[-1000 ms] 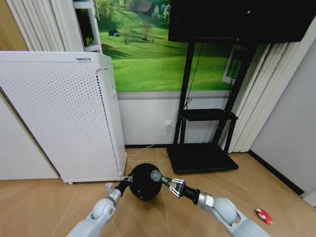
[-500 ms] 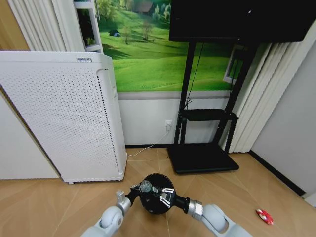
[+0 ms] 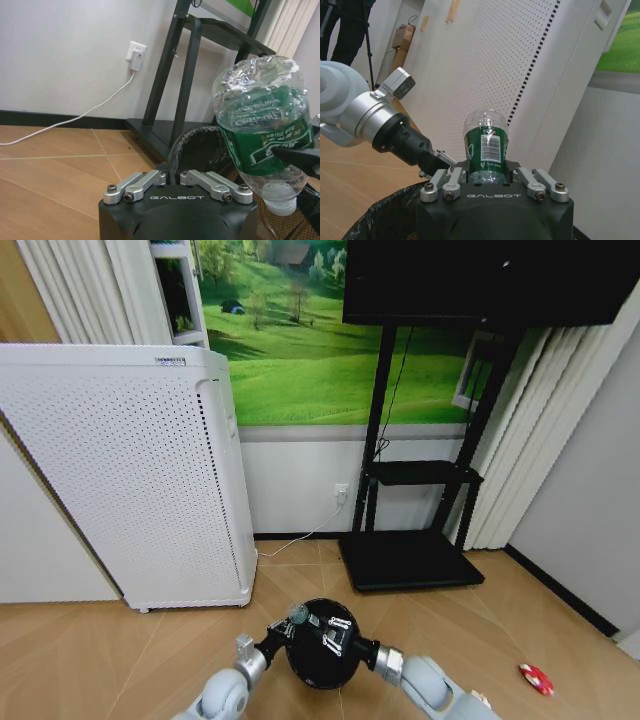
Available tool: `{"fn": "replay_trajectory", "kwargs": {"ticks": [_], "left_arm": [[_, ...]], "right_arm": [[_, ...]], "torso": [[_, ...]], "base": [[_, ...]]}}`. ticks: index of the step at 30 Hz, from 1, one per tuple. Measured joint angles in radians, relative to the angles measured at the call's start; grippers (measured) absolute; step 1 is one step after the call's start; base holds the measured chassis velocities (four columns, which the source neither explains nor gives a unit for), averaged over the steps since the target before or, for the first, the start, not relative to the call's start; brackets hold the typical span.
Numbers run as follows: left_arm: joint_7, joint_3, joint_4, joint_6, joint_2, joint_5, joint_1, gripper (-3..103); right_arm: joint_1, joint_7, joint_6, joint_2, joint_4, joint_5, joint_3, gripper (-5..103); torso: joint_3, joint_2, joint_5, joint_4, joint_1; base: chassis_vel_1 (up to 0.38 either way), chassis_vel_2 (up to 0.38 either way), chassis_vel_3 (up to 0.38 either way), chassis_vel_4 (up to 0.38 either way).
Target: Pick up the trash bin and place the garbage on the floor into it.
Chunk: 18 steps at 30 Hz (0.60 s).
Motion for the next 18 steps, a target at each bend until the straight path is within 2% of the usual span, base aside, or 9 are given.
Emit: {"fn": "replay_trajectory", "kwargs": {"ticks": [1,2,6,8,9,11,13,16,18], "left_arm": [[0.0,-0.007,-0.002,0.0,0.0,0.0,0.004,7],[0.0,-0.021,-0.005,0.0,-0.001,0.0,0.013,7],[0.0,-0.051,-0.012,-0.001,-0.001,-0.002,0.033,7],[0.0,-0.086,-0.02,-0.003,-0.001,-0.006,0.058,7],[0.0,-0.086,-0.02,-0.003,-0.001,-0.006,0.058,7],[-0.004,-0.139,-0.031,-0.003,-0.01,-0.012,0.092,7],[-0.008,-0.159,-0.035,-0.003,-0.014,-0.017,0.104,7],[-0.028,-0.28,-0.053,0.001,-0.056,-0.017,0.158,7],[-0.036,-0.326,-0.063,0.002,-0.07,-0.021,0.178,7]], "right_arm": [[-0.001,0.0,-0.001,0.0,0.0,0.0,0.002,37],[-0.003,-0.001,-0.001,-0.001,0.0,0.0,0.005,47],[-0.008,0.009,-0.003,-0.001,0.008,0.002,0.011,58],[-0.015,0.033,-0.008,-0.001,0.023,0.009,0.023,70],[-0.015,0.033,-0.008,-0.001,0.023,0.009,0.023,70],[-0.027,0.062,-0.018,0.005,0.043,0.013,0.058,80],[-0.033,0.081,-0.022,0.008,0.05,0.014,0.07,80],[-0.074,0.166,-0.053,0.012,0.078,0.011,0.15,95],[-0.092,0.184,-0.058,0.013,0.082,0.01,0.179,99]], "torso": [[0.0,0.0,0.0,-0.0001,0.0],[0.0,0.0,0.0001,-0.0001,0.0],[0.0,0.0,0.0001,0.0,0.0],[0.0,0.0,0.0,-0.0001,0.0],[0.0,0.0,0.0,-0.0001,0.0],[0.0,0.0,0.0,-0.0001,0.0],[0.0,0.0,-0.0001,0.0,0.0],[0.0,0.0,-0.0002,0.0,0.0],[0.0,0.0,0.0,-0.0001,0.0]], "base": [[0.0,0.0,0.0,0.0],[0.0,0.0,0.0,0.0],[0.0,0.0,0.0,0.0],[0.0,0.0,0.0,0.0],[0.0,0.0,0.0,0.0],[0.0,0.0,0.0,0.0],[0.0,0.0,0.0,0.0],[0.0,0.0,0.0,0.0],[0.0,0.0,0.0,0.0]]}}
